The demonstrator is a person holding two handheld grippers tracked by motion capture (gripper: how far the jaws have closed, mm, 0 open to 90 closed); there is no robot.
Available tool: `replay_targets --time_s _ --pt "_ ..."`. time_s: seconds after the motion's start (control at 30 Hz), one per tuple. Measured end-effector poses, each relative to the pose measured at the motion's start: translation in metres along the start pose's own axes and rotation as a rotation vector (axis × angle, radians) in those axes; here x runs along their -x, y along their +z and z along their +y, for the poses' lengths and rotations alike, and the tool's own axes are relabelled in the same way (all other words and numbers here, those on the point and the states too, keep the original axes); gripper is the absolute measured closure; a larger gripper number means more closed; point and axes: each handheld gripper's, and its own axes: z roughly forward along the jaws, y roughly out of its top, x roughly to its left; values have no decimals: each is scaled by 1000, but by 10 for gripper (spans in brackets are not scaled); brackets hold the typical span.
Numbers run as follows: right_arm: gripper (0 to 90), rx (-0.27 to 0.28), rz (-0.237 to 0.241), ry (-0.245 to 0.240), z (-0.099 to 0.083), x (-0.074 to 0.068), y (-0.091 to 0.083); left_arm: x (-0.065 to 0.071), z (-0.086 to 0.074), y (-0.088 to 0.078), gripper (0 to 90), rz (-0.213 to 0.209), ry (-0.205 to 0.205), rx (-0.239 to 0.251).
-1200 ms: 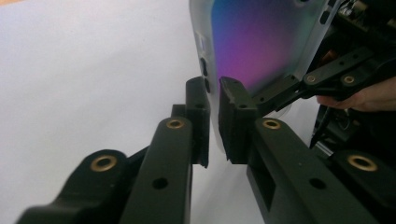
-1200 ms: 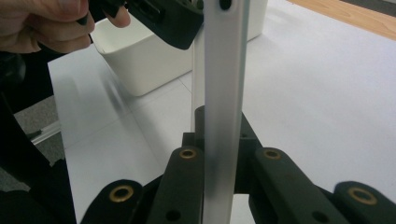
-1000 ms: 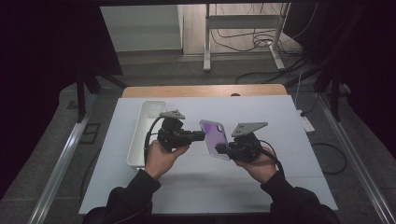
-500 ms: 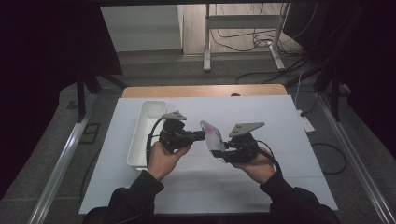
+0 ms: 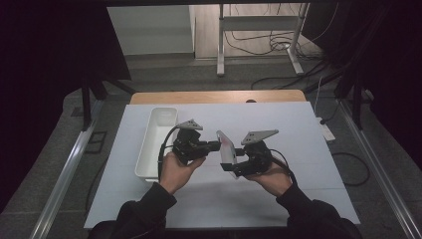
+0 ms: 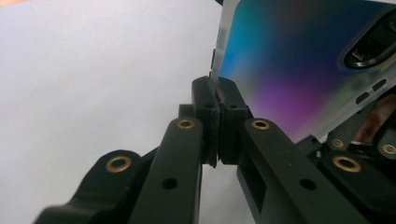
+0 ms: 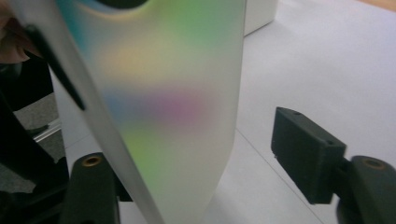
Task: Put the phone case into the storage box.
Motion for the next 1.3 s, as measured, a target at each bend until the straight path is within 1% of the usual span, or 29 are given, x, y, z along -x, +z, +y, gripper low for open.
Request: replay_targets --time_s 0.03,0.13,0.33,0.4,0.5,0.53,0.57,0.67,0.7,0.8,1.17,1.3 --pt "289 2 7 2 0 0 1 1 0 0 880 6 4 -3" --pt "261 1 7 -3 0 -1 1 3 0 2 881 19 12 -10" --pt "237 10 6 -14 1 -1 0 1 0 1 881 41 16 -13" --pt "215 9 -6 -21 0 -1 -1 0 0 0 881 46 15 -12" --pt "193 8 -39 -41 -1 -2 -3 -1 0 -1 881 53 23 -15" --pt "185 8 -43 -42 -1 -3 -3 -1 0 -2 881 55 25 -15" --pt "168 7 -43 -40 -2 -3 -3 -1 0 -2 881 56 26 -16" --pt "158 2 -43 -35 -3 -2 -3 -2 0 -3 881 61 29 -16" --pt "134 1 -48 -30 -4 -1 -4 -2 0 -3 880 63 30 -17" --pt "105 1 -53 -17 -4 0 -5 -3 0 -4 881 65 30 -16" --pt "73 -9 -49 9 -9 5 -10 -8 0 -9 880 80 37 -18" --pt "51 -22 -62 2 -11 5 -12 -10 0 -10 881 86 40 -23"
